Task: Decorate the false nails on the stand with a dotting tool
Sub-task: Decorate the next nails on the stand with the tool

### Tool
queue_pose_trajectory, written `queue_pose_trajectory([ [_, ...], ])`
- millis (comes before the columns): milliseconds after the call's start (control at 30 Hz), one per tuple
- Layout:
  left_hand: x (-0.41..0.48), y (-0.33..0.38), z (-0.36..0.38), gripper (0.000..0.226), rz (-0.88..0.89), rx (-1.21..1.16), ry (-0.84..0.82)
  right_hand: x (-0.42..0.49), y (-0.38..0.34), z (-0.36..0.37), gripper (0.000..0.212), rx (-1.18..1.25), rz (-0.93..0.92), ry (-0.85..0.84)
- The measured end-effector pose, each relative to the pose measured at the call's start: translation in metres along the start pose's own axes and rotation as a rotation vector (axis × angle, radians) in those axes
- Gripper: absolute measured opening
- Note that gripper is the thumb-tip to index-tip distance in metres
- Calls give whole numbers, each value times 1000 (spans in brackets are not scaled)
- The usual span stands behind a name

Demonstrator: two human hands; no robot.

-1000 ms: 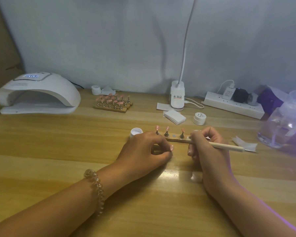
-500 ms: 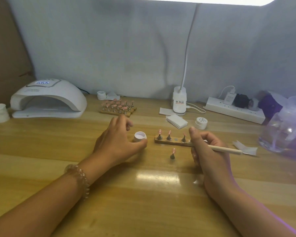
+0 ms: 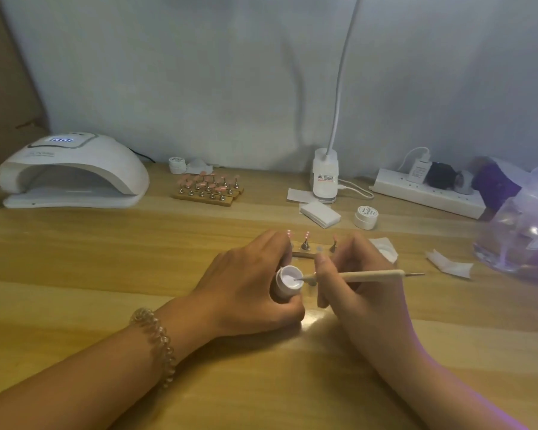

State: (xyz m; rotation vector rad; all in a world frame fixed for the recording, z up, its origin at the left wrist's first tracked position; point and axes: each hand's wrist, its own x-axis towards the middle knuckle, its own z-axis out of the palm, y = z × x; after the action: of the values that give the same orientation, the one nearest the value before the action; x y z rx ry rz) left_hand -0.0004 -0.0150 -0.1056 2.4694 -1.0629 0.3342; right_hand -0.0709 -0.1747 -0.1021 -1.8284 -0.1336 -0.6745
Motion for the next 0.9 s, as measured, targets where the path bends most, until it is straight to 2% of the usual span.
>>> queue_pose_trajectory([
  [67,1,-1,0,39,15,-5,-2,0,0,0,33,-72,7,-6],
  [400,-1,0,-1,41,49,29,15,0,-1,0,31,-119,69,-42],
  [633,-1,0,-1,41,54,37,20,1,0,1,31,-117,51,-31],
  [800,-1,0,0,42,39,36,16,1,1,0,31,-90,-35,79],
  [900,-1,0,0,40,40,21,21,0,3,-1,31,-75,-40,61],
])
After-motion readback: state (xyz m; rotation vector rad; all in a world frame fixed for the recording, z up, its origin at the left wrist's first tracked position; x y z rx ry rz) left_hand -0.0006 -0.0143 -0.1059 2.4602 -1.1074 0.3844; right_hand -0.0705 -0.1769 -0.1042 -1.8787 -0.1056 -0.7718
